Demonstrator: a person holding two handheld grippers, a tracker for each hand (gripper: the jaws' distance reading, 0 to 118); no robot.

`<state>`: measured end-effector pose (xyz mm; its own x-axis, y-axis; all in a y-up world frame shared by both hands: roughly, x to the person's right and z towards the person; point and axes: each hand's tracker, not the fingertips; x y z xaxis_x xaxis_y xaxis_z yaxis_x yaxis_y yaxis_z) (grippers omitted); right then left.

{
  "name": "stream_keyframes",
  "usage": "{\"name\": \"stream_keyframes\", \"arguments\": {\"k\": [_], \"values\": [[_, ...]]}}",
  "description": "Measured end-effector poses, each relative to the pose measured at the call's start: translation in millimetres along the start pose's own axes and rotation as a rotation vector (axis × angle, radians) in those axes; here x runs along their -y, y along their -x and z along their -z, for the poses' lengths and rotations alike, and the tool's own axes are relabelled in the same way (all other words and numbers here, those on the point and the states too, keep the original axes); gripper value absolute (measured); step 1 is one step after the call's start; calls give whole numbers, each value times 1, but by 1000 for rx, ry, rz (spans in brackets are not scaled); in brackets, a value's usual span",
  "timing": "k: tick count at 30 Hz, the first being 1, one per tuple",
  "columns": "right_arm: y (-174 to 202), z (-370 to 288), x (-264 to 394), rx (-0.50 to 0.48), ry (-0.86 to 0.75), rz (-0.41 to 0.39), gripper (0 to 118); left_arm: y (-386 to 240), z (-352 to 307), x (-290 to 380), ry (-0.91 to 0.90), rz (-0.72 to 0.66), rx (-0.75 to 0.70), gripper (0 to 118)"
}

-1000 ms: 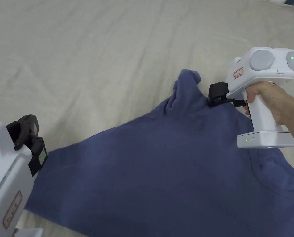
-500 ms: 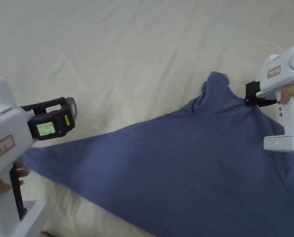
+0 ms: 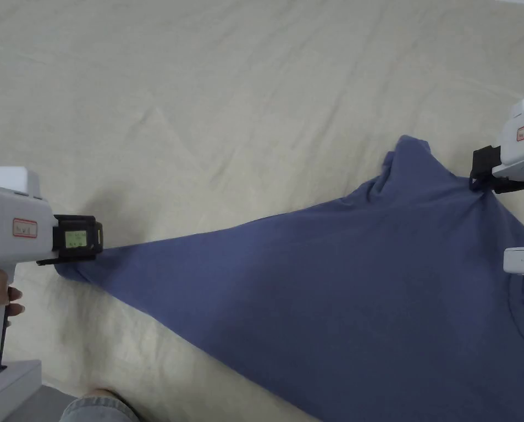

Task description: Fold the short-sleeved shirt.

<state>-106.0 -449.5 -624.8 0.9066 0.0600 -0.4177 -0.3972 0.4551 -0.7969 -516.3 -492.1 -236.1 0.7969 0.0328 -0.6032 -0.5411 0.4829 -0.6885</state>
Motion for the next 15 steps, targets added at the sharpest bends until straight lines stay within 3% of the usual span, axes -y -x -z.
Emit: {"name": "stream_keyframes", "arguments": {"k": [3, 4, 6, 8, 15], "values": [[1, 1, 0, 3, 1, 7, 4, -4, 11, 7, 21, -17, 16, 25], [1, 1, 0, 4, 3, 6, 4, -6, 16, 10, 37, -15, 19, 11], [7, -4, 4, 8, 5, 4, 4, -11, 17, 16, 50, -14, 54, 3], [7, -6, 5, 16, 1, 3, 4, -15, 14, 16, 37, 28, 47, 2], [-2, -48, 6, 6, -74, 35, 4, -6, -33, 4, -126, -62, 132, 0]]}}
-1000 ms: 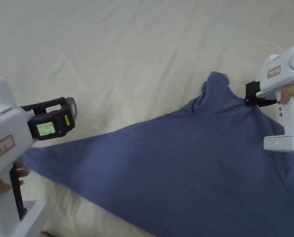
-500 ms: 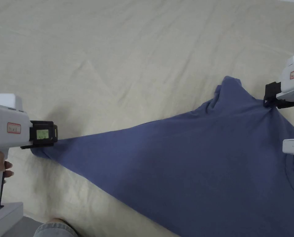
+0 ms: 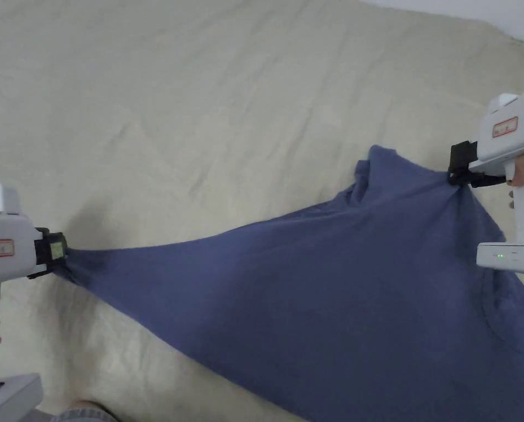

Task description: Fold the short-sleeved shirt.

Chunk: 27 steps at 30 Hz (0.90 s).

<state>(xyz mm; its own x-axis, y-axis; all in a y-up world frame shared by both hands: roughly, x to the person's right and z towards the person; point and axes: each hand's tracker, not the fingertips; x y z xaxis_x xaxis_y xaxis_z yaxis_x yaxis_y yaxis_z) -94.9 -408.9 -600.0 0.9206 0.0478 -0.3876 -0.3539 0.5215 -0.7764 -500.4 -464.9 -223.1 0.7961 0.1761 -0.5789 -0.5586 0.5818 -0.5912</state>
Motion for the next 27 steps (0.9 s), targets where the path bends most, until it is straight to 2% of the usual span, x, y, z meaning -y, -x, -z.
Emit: {"name": "stream_keyframes", "arguments": {"k": [4, 9, 12, 19, 27], "values": [[-10, -56, 3, 16, -78, -32, 4, -7, -40, -21, -109, -1, 61, 0], [-43, -154, 18, 23, -223, 13, 4, -23, -83, -45, -243, 14, 111, 0], [-60, -214, 33, 75, -288, 4, 4, -29, -101, -61, -315, -12, 153, 0], [-105, -353, 75, 56, -479, 148, 4, -66, -172, -100, -472, 51, 257, 0], [-116, -469, 117, 115, -623, 171, 4, -107, -272, -145, -683, 175, 291, 0]]}}
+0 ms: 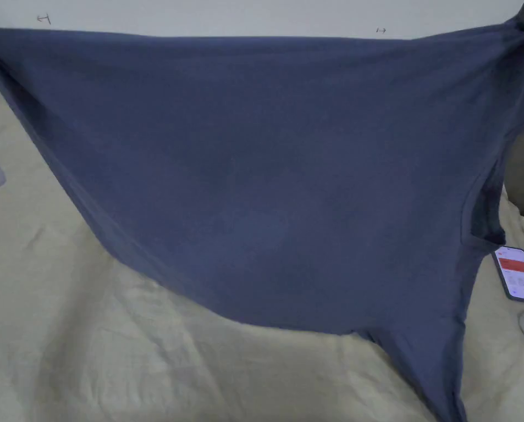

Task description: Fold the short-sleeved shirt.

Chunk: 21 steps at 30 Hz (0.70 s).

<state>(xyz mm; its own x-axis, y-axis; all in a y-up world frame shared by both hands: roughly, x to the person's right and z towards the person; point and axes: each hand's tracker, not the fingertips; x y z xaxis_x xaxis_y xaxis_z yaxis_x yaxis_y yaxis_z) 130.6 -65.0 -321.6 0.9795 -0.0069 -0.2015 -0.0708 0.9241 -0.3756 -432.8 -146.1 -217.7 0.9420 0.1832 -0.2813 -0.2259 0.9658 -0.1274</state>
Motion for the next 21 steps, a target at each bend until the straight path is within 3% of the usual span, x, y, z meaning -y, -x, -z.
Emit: {"name": "stream_keyframes", "arguments": {"k": [11, 21], "values": [[-7, -36, -53, 60, -106, 45, 4, -45, -12, -113, -96, 94, 9, 0], [14, 39, -114, 150, -136, 25, 4, -79, 65, -157, -52, 192, -133, 0]]}}
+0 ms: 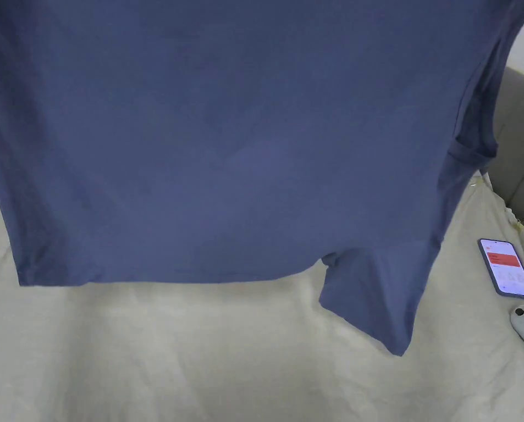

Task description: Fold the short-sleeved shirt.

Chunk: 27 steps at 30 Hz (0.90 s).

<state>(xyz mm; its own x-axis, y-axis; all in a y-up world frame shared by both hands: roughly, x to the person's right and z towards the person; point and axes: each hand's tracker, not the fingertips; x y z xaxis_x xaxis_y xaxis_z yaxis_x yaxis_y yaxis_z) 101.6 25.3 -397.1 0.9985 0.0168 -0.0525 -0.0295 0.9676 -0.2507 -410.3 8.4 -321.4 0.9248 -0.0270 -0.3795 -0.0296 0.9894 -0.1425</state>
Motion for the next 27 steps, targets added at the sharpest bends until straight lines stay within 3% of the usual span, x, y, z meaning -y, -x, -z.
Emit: {"name": "stream_keyframes", "arguments": {"k": [12, 19, 27], "values": [[36, 150, -49, 90, -50, 41, 4, -51, 162, -13, -63, 67, -131, 0], [57, 218, -65, 147, -125, 19, 4, -77, 237, -12, -117, 74, -193, 0], [68, 277, -52, 176, -229, 16, 4, -93, 294, 17, -184, -5, -224, 0]]}}
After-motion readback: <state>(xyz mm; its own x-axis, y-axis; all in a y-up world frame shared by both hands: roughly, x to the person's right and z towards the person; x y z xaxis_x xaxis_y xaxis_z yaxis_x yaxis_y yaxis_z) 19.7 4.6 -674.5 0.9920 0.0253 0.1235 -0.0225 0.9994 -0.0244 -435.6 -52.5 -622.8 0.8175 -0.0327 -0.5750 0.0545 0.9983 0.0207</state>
